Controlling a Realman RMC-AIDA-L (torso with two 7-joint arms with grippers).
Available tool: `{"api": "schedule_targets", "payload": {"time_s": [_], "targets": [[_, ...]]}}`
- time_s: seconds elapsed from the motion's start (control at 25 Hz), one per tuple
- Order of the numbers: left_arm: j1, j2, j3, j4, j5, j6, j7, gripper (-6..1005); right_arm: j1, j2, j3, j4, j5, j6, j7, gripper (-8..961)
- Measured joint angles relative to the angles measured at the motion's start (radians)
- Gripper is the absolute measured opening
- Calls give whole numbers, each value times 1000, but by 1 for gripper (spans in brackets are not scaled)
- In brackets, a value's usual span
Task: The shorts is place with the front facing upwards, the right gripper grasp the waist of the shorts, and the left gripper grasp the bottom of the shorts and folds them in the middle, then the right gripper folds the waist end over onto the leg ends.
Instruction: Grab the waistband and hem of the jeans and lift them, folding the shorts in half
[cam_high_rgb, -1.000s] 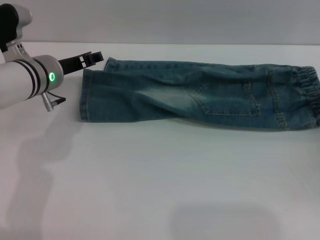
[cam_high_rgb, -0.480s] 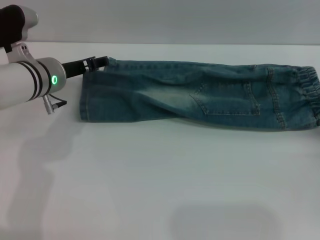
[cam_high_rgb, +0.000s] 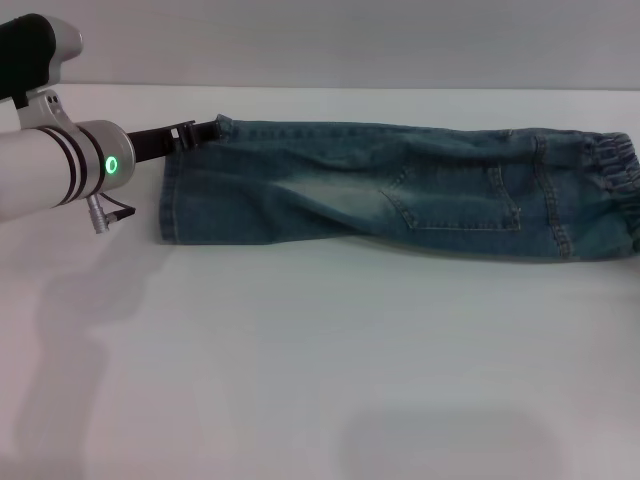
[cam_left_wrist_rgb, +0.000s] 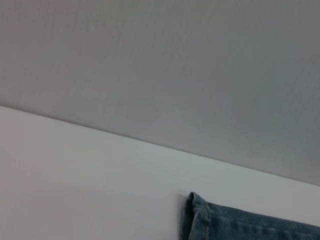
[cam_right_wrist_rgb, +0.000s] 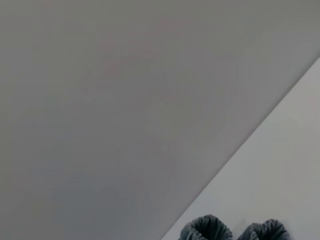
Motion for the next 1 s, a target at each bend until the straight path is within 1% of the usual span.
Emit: {"api": "schedule_targets", "payload": {"time_s": [0.44,0.68,1.0], "targets": [[9,0,9,20,0,-5,2,840,-3,2,5,13,0,45,14,633],[8,-2,10,20,0,-5,2,840,8,1,0,14,0,70,14,633],[6,-2,11,20,0,-5,2,840,23,-5,0,18,0,90,14,634]]}}
